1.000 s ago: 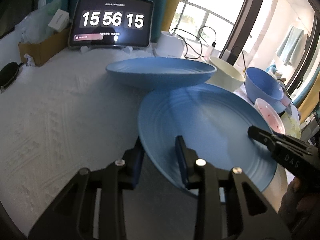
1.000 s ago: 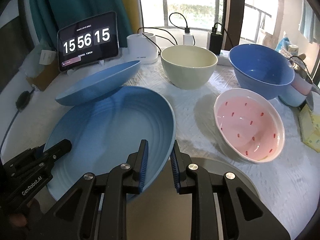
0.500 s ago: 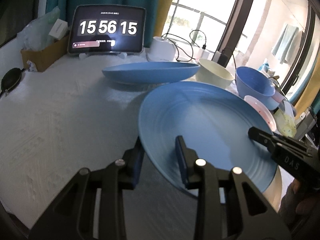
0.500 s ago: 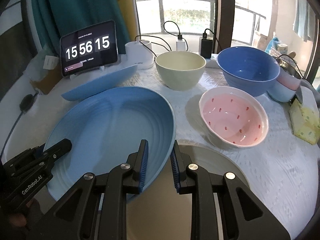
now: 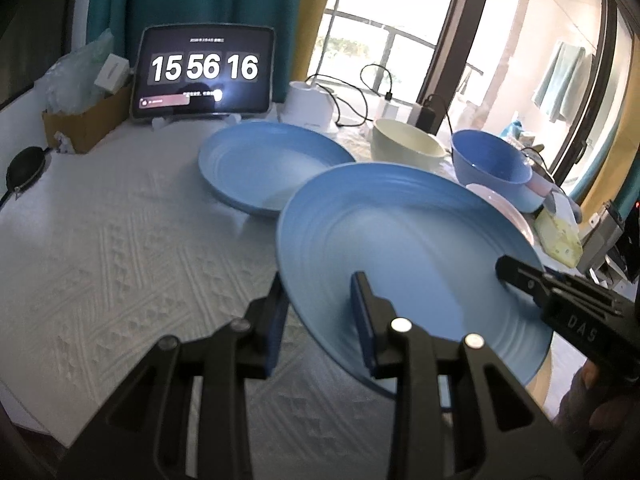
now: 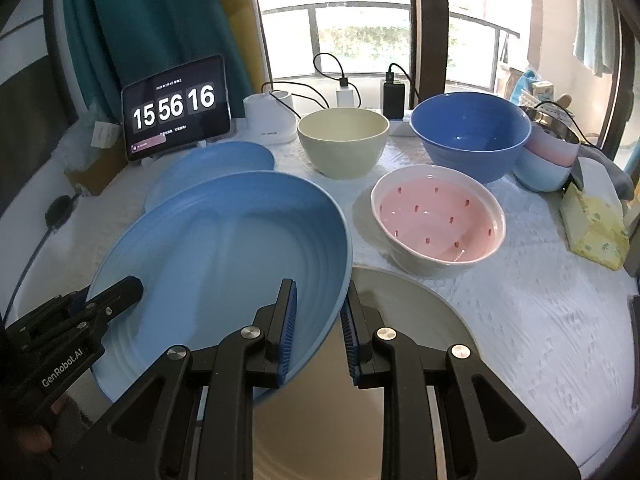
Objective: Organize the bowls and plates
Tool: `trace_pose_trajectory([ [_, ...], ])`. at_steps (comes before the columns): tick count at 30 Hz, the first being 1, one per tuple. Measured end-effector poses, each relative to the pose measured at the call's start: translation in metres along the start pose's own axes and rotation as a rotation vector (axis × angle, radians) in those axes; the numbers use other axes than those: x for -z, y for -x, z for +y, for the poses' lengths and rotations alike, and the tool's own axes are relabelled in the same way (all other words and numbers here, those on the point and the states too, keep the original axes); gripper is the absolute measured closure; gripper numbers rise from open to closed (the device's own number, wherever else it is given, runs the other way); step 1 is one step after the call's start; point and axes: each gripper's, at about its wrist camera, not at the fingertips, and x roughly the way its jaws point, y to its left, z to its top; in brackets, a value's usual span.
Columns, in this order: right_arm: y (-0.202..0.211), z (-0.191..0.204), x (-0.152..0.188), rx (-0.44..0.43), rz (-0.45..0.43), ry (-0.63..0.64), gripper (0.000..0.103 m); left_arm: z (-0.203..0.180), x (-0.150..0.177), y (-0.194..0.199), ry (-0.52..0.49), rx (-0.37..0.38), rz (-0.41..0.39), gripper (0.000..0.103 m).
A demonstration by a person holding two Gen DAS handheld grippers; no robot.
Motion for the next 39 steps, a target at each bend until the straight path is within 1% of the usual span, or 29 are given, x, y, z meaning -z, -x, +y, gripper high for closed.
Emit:
trace_pose_trajectory([
  [10,0.015,-0.009,0.008,-0.006,-0.026,-0.022,0.079,-0.012,0.005,0.012,-0.029,0.007,-0.015,0.071],
  [19,0.026,-0.019,0.017,-0.004,-0.039,-0.049,0.079,-0.024,0.009,0.018,-0.062,0.015,-0.013,0.071],
  [39,0.040,-0.049,0.051,0.011,-0.037,-0.123,0.079,-0.056,0.030,0.019,-0.143,0.036,0.028,0.071],
])
